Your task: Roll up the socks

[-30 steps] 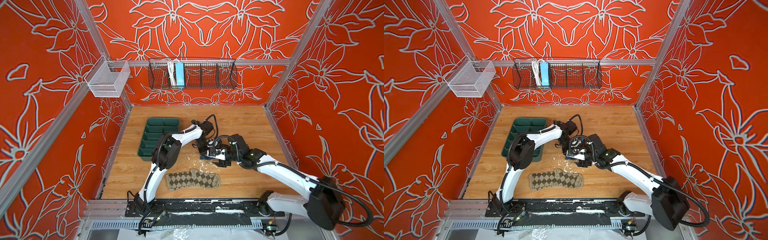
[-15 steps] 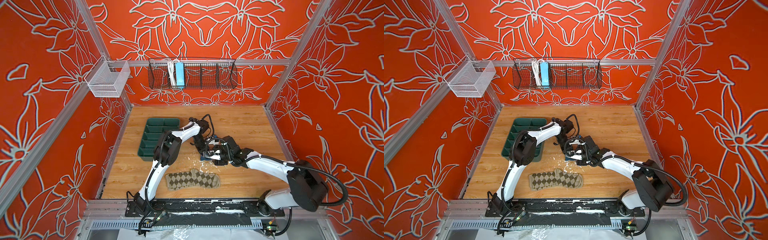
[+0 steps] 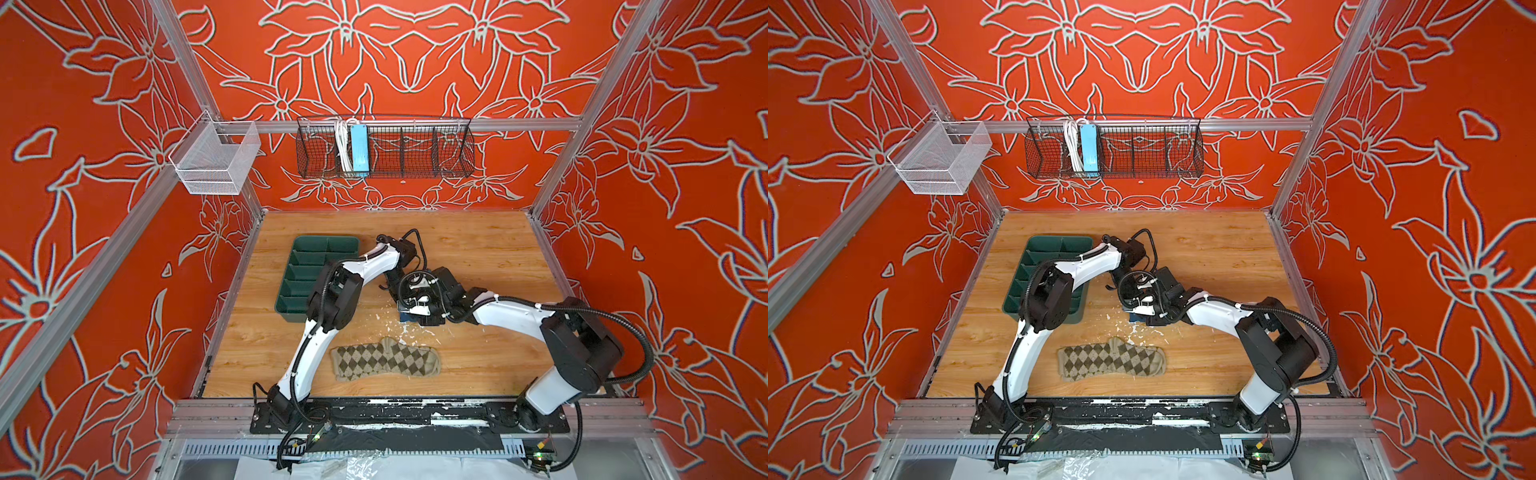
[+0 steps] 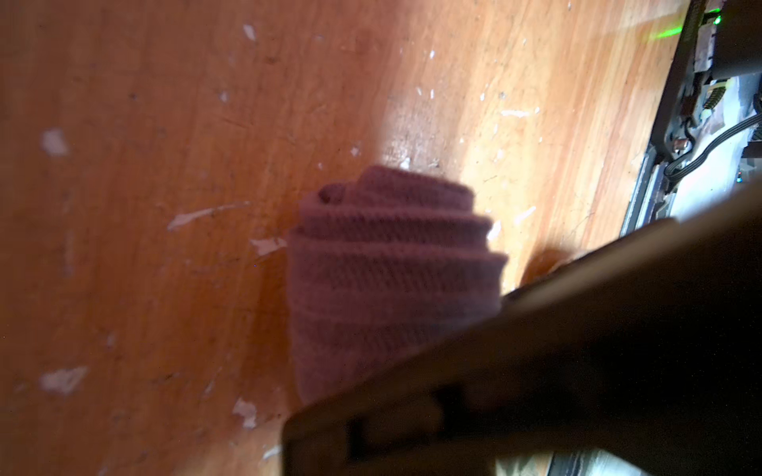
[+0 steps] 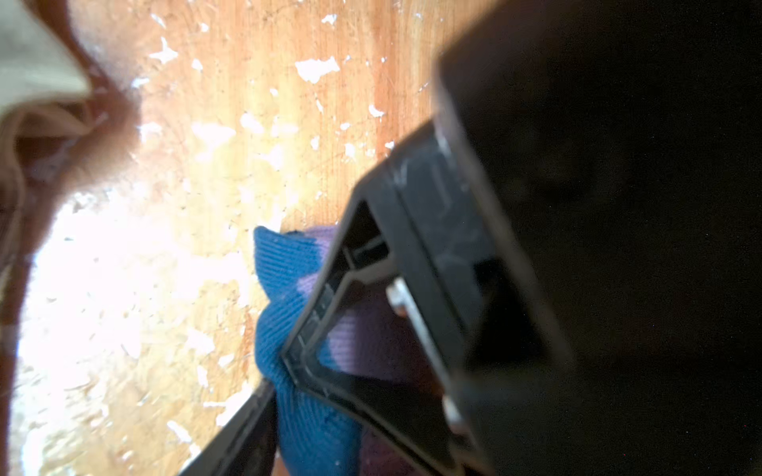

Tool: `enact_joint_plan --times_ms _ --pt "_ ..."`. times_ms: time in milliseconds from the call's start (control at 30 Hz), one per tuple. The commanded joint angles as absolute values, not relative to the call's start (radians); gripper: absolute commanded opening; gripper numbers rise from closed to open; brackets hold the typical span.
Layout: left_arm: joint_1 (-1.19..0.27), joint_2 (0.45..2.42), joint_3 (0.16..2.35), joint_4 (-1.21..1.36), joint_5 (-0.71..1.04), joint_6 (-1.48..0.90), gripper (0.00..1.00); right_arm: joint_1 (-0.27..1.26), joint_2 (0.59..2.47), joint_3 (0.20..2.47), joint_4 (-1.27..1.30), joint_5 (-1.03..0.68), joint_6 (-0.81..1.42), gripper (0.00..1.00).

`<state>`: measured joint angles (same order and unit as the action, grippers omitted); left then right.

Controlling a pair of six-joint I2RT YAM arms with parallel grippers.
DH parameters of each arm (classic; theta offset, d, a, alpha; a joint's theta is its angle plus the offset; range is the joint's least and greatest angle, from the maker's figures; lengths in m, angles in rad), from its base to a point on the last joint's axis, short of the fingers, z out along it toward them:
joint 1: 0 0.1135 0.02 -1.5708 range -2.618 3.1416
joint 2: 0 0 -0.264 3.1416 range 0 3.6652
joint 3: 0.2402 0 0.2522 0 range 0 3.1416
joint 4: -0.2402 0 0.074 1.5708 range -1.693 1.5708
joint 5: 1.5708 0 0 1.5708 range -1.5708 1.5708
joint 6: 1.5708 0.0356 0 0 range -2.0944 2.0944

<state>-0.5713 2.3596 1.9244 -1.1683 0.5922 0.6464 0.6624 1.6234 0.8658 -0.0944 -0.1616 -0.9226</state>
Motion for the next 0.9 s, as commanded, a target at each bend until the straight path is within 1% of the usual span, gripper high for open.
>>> enact_joint_plan --times_ms 0,100,200,300,400,500,533,667,867 --pt "-0.584 2.392 1.910 -1.216 0.592 0.644 0.20 0.660 1.683 0.891 -0.119 -0.111 -0.911 0.64" --pt "-0.584 2.381 1.910 -1.216 0.627 0.653 0.21 0.660 1.699 0.893 -0.135 -0.090 -0.905 0.56" --pt "-0.585 2.375 1.908 -1.217 0.646 0.658 0.21 0.662 1.716 0.893 -0.166 -0.062 -0.905 0.54" --pt "-0.577 2.384 1.908 -1.216 0.646 0.647 0.21 0.661 1.687 0.865 -0.171 -0.052 -0.904 0.54" --pt "-0.554 2.402 1.915 -1.225 0.670 0.634 0.21 0.664 1.611 0.788 -0.121 -0.049 -0.927 0.57" --pt "-0.542 2.408 1.921 -1.232 0.682 0.632 0.21 0.667 1.560 0.732 -0.065 -0.048 -0.942 0.65" --pt "-0.541 2.407 1.923 -1.235 0.686 0.635 0.21 0.668 1.563 0.737 -0.064 -0.048 -0.940 0.66" --pt "-0.541 2.396 1.920 -1.249 0.729 0.651 0.21 0.667 1.628 0.788 -0.080 -0.024 -0.937 0.65" --pt "-0.542 2.385 1.911 -1.268 0.811 0.685 0.21 0.669 1.689 0.798 -0.015 0.003 -0.954 0.61"
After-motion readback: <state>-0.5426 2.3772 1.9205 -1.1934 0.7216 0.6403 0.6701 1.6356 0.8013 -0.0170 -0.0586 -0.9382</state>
